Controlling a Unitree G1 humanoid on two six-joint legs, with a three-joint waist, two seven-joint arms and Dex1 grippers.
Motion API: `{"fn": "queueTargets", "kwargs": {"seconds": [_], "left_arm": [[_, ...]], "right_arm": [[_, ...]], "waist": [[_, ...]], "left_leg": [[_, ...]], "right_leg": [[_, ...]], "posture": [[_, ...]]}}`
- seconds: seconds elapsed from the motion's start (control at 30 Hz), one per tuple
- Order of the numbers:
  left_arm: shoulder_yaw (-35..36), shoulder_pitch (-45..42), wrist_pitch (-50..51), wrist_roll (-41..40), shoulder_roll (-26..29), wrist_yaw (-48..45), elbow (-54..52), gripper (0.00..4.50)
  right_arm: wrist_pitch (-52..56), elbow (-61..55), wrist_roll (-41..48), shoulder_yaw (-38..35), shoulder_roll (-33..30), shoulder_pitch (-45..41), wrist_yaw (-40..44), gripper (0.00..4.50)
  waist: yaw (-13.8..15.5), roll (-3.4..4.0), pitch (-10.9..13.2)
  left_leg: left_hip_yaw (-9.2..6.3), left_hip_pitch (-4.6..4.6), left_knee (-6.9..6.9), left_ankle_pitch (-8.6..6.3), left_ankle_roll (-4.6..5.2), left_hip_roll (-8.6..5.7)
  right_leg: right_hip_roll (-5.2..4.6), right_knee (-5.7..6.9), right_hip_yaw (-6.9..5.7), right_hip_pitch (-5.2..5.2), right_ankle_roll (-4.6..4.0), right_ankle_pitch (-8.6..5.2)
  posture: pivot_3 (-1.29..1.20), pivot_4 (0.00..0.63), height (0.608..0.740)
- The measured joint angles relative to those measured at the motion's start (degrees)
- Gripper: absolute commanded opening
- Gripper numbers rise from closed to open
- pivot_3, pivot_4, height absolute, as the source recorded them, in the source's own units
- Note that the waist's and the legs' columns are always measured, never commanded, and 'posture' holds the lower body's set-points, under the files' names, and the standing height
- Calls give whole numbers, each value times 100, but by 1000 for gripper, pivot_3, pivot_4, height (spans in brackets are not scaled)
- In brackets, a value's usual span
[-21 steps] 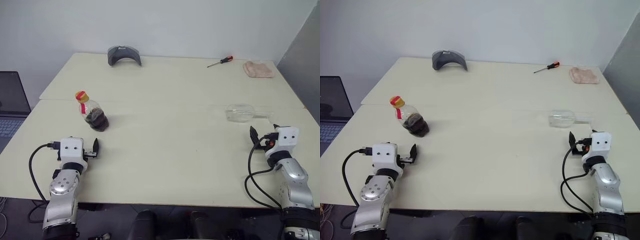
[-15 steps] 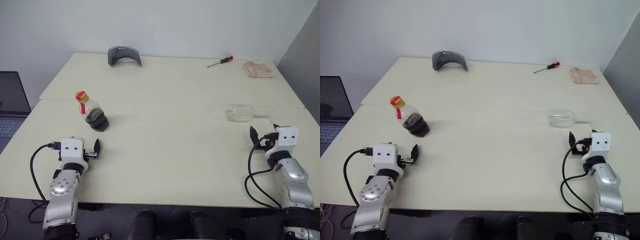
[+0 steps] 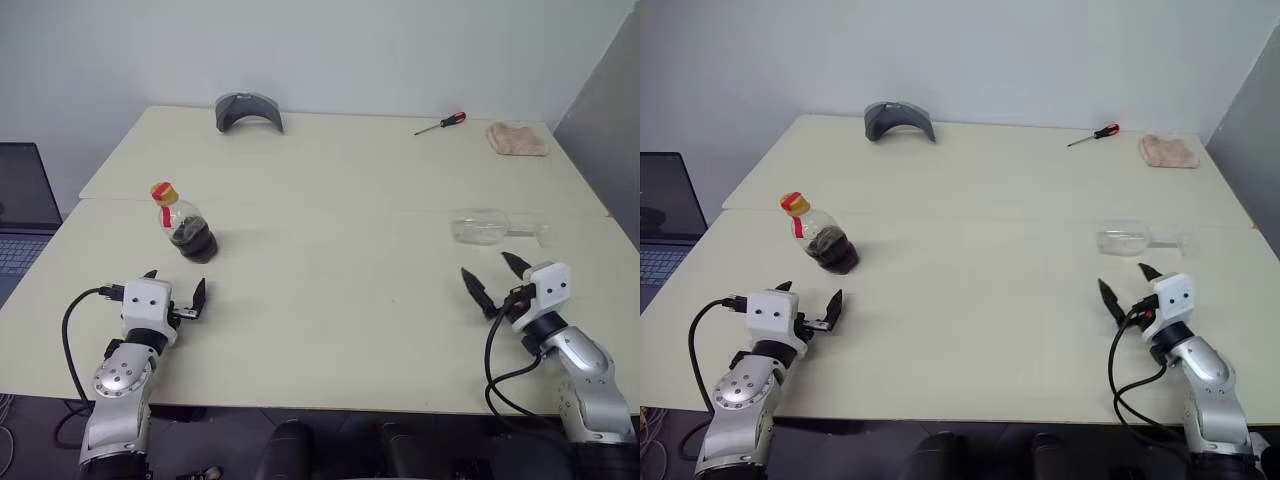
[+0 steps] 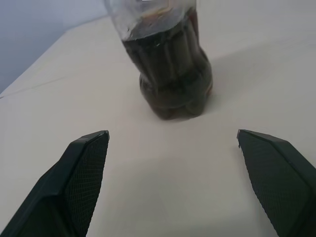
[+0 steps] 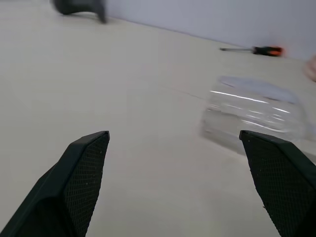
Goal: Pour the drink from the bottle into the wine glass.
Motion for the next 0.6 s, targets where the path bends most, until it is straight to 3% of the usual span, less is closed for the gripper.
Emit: {"fn": "queueTargets", "kwargs": {"seconds": [0.27, 0.6], "left_arm": [[-23, -392, -197, -120, 0, -245, 251, 4453], [-124, -861, -76, -155, -8, -320, 578, 4453]], "right_arm": [[507, -1250, 310, 456, -659, 188, 953, 4500], [903, -1301, 507, 802, -930, -236, 1656, 4500]], "waist": [[4, -2, -1], [5, -5, 0]], "left_leg": [[-1, 0, 1, 0, 0, 0], [-2, 0, 2, 0, 0, 0]], "right_leg": [[1, -1, -3, 1, 1, 0], [1, -1, -4, 1, 1, 0]], "posture": [[0, 150, 740], [0, 150, 740]]}}
